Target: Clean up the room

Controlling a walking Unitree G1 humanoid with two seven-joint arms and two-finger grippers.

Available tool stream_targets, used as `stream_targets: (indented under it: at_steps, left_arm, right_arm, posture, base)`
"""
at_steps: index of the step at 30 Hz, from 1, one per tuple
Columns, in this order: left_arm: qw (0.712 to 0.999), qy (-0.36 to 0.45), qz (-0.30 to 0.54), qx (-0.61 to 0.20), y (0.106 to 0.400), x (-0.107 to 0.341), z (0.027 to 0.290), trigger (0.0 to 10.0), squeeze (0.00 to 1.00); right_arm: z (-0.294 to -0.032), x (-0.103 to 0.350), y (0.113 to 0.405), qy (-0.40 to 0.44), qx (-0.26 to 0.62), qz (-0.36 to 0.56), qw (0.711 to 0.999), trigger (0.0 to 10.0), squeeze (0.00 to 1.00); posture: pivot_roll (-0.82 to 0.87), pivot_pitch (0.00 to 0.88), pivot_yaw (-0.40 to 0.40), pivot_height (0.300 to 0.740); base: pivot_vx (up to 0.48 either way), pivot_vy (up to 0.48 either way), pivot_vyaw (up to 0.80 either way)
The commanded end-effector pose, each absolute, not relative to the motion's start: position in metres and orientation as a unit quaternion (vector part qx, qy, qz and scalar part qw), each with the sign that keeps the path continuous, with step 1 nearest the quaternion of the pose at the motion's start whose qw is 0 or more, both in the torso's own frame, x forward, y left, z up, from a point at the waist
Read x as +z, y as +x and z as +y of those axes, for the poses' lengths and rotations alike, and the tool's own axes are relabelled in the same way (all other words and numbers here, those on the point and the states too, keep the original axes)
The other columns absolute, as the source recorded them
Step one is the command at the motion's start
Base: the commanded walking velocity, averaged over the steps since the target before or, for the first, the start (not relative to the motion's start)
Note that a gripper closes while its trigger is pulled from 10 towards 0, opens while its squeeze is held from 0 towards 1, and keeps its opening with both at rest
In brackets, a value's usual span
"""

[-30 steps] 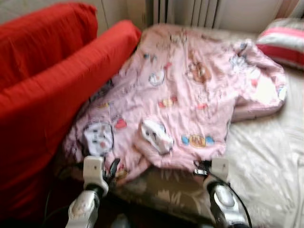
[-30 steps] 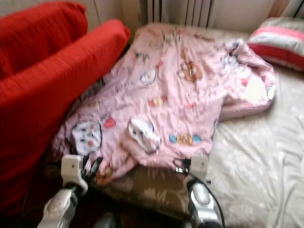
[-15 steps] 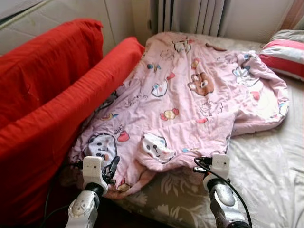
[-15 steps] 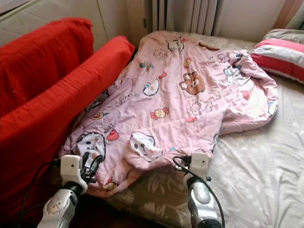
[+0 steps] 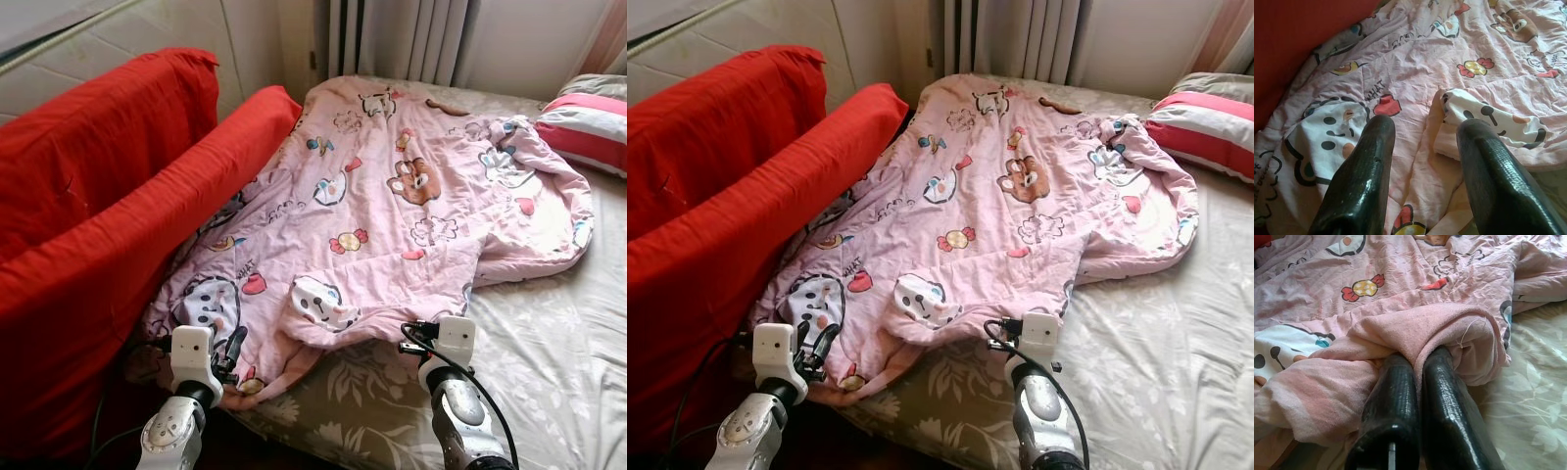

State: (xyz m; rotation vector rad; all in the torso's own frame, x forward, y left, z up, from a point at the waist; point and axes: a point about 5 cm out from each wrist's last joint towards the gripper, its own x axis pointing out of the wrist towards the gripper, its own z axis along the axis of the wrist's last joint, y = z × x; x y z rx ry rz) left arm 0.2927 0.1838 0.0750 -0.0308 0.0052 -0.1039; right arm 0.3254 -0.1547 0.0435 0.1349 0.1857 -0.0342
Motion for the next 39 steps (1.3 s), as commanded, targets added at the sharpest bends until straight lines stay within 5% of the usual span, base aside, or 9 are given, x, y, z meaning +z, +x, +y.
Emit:
stream_targets:
  at_steps: [1, 24, 39]
  left_arm:
    - [0.999, -0.018, 0.014, -0.047, 0.288, 0.069, 0.186, 10.0, 0.00]
    - [0.998, -0.014, 0.005, -0.063, 0.290, 0.072, 0.184, 10.0, 0.00]
    - [0.998, -0.013, 0.001, -0.067, 0.290, 0.073, 0.184, 10.0, 0.00]
  right_arm:
    - [-0.154, 0.039, 0.321, 0.071, -0.018, 0.096, 0.993, 10.0, 0.00]
    - [-0.161, 0.046, 0.324, 0.075, -0.040, 0.068, 0.994, 10.0, 0.00]
    - [-0.165, 0.049, 0.324, 0.074, -0.052, 0.058, 0.994, 10.0, 0.00]
  posture:
    - [0.02, 0.217, 0.034, 0.740]
    - [0.03, 0.185, 0.041, 0.740]
    - [0.03, 0.197, 0.043, 0.740]
  base:
    - [0.000, 0.000, 0.00]
    - [0.000, 0.000, 0.00]
    - [-0.257, 0.000, 0.00]
